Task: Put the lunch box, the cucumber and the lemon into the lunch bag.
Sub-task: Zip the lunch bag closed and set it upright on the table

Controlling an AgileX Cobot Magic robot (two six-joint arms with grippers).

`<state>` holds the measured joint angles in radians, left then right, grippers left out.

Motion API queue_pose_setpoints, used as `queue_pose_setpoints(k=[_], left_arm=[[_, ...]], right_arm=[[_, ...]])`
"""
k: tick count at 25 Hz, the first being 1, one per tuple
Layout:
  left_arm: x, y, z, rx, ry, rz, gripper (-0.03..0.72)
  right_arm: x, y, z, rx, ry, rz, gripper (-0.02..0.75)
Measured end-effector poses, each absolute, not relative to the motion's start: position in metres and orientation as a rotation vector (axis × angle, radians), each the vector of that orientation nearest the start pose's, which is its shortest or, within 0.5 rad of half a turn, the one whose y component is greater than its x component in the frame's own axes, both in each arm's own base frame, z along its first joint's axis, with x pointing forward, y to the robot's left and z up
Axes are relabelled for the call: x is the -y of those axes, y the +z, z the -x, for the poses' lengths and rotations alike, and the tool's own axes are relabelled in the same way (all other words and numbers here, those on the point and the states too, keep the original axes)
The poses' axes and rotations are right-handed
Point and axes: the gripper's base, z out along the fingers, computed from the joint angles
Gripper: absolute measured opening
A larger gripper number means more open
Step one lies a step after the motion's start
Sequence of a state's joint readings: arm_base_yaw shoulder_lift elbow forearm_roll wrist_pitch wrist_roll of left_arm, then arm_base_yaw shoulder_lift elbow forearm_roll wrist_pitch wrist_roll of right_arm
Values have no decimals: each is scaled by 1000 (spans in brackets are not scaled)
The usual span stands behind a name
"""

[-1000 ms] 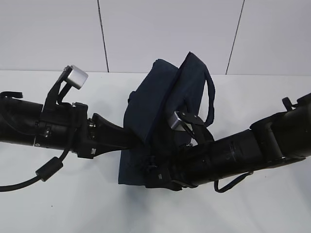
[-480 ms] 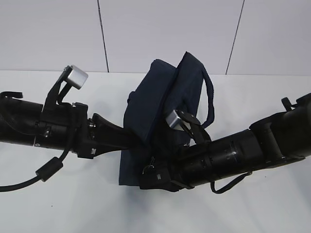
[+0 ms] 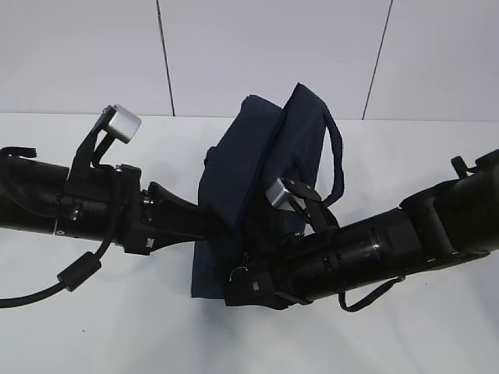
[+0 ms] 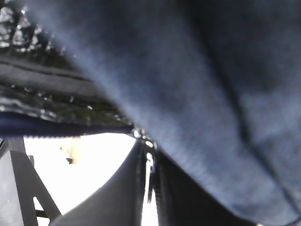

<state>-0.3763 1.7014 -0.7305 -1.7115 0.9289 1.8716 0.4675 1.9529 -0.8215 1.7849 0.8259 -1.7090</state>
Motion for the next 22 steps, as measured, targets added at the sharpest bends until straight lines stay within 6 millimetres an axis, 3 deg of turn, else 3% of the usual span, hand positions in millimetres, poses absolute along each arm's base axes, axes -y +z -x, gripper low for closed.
queue_pose_setpoints(k=[11,22], left_arm=[[175,182,-246,-1983,-1197,-953,13],[175,182,-246,-1983,-1197,-956,13]], right_arm=[[-207,119,-264,-2302,1266,741,86],[-207,120,-265,-2303,1271,716,90]])
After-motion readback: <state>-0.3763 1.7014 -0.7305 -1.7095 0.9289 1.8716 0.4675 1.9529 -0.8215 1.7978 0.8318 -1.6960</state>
